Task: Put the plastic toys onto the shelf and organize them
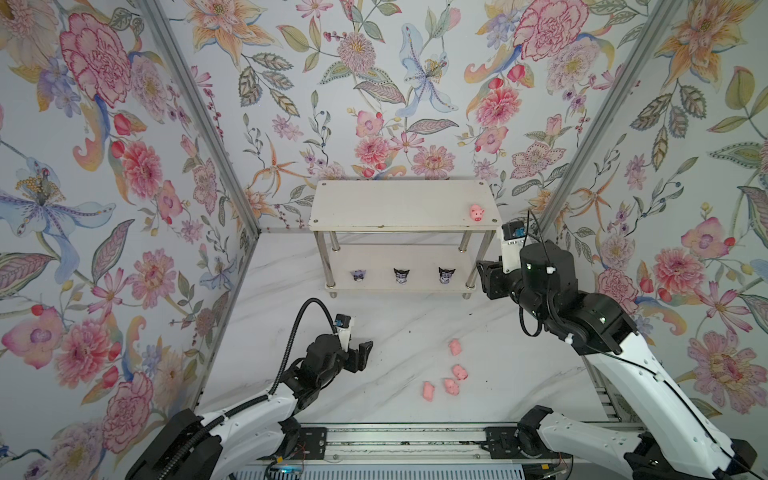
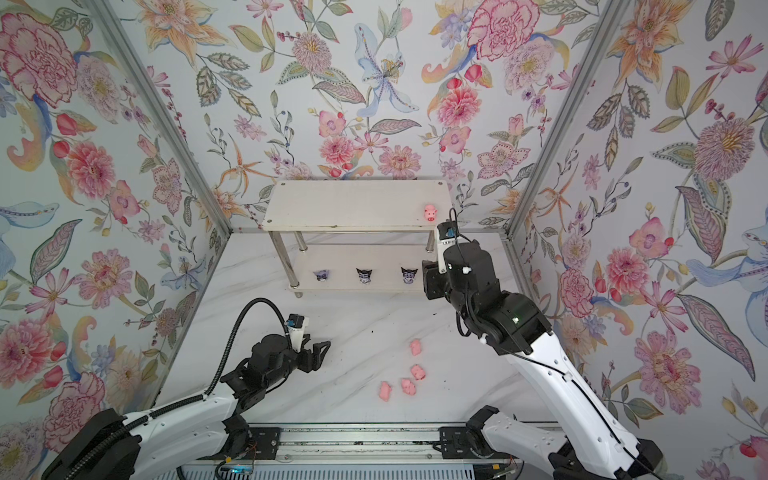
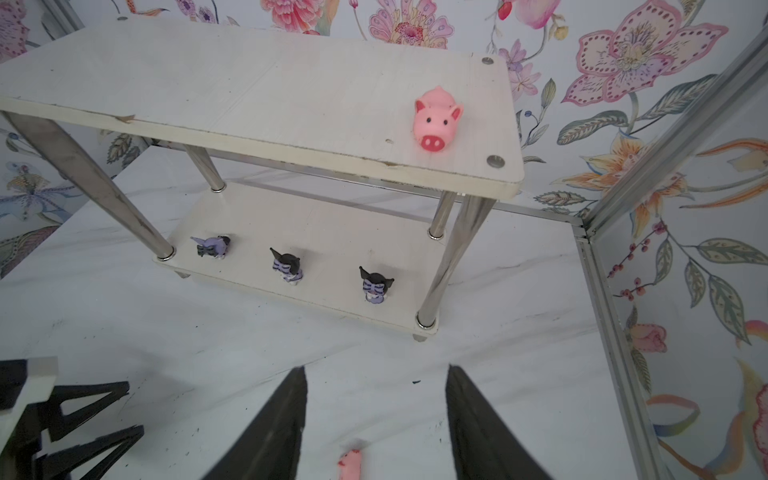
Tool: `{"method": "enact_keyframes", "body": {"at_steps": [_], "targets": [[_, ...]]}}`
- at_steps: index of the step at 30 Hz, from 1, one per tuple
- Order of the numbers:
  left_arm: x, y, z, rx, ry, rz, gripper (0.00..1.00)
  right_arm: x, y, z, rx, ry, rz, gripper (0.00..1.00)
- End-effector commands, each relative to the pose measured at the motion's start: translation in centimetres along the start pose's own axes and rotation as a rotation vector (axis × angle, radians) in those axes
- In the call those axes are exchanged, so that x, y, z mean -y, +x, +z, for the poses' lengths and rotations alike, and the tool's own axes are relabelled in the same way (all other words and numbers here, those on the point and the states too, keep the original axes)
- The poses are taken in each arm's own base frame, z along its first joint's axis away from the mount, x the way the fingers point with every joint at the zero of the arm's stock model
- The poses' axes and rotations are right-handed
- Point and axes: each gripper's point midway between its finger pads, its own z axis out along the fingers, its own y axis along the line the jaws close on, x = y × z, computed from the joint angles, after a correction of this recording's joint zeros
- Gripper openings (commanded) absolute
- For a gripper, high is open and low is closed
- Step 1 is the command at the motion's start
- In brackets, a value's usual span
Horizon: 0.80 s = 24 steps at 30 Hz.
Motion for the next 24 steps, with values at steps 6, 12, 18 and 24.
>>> {"method": "enact_keyframes", "body": {"at_steps": [6, 12, 18, 24], "targets": [[2.8, 0.1, 2.4, -0.051, 0.150, -0.061, 0.73, -2.4, 19.2, 5.7, -0.457, -0.029, -0.035, 0.46], [4.6, 0.5, 3.7, -0.067, 0.203, -0.096, 0.68, -3.3, 25.4, 7.5, -0.506, -0.089, 0.056, 0.16], [6.2, 0.9, 5.0, -0.094, 0.215, -0.097, 0.68, -3.4, 27.4, 9.8, -0.517, -0.156, 0.165, 0.04], [7.0, 1.5, 6.0, -0.116, 0.226, -0.113, 0.68, -4.4, 27.3, 12.0, -0.500, -0.206, 0.196, 0.01]]}}
